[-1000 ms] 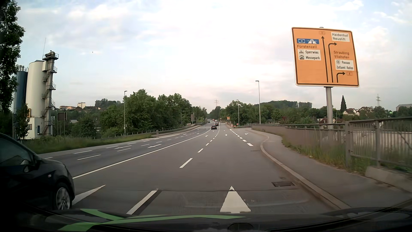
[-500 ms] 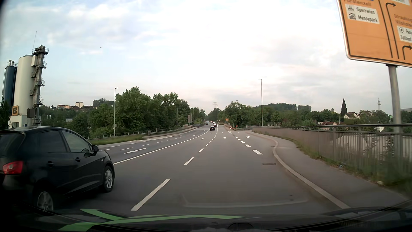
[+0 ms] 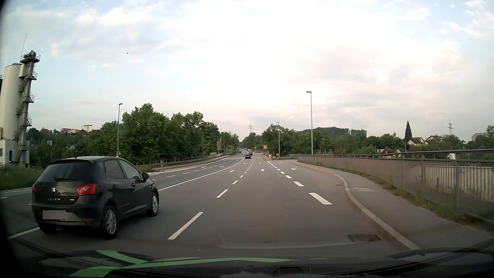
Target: Follow the waypoints while adhering to traffic rules and regulations
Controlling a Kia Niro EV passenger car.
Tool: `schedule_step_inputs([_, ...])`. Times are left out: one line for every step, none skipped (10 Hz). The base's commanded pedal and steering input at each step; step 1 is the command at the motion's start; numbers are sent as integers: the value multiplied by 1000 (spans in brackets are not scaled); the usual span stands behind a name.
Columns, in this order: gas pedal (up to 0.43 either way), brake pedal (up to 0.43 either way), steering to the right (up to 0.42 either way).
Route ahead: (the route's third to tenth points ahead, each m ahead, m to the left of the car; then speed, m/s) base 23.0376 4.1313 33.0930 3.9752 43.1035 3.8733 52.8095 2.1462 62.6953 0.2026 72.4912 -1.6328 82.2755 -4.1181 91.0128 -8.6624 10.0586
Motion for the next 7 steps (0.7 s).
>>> schedule_step_inputs([47, 0, 27])
schedule_step_inputs([47, 0, 27])
schedule_step_inputs([47, 0, 29])
schedule_step_inputs([47, 0, 29])
schedule_step_inputs([47, 0, 30])
schedule_step_inputs([47, 0, 29])
schedule_step_inputs([59, 0, 29])
